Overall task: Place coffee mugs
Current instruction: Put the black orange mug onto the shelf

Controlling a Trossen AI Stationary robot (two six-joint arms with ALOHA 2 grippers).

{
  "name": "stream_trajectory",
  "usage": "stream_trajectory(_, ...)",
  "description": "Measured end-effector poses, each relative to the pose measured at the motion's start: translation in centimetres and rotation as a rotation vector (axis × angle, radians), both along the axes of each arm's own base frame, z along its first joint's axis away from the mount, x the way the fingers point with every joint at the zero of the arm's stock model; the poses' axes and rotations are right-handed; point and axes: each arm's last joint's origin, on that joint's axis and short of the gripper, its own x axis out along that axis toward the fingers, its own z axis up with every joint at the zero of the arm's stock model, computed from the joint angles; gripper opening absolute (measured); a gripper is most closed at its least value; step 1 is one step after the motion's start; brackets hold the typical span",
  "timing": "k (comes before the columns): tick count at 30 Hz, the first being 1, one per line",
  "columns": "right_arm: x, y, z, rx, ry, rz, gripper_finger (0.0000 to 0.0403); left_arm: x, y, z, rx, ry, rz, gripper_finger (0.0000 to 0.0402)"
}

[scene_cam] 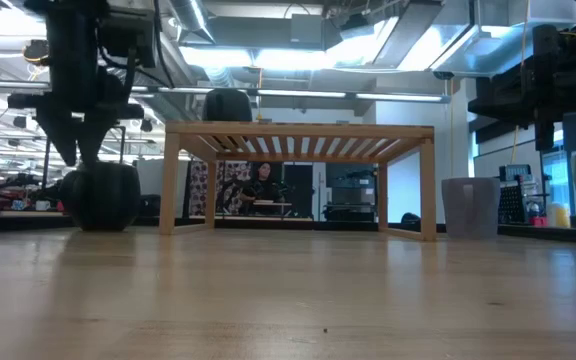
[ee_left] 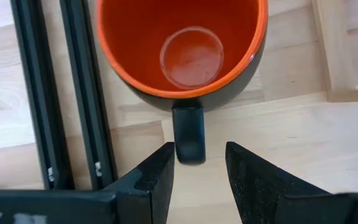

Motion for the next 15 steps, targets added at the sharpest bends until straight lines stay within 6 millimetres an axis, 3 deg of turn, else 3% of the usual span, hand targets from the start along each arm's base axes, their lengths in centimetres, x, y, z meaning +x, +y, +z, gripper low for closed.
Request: stream_trajectory(15,0.0,0.0,0.0,0.000,0.000,0.000,0.0010,-0.7,-0.2,-3.0,0.009,0.035,0.002,0.0124)
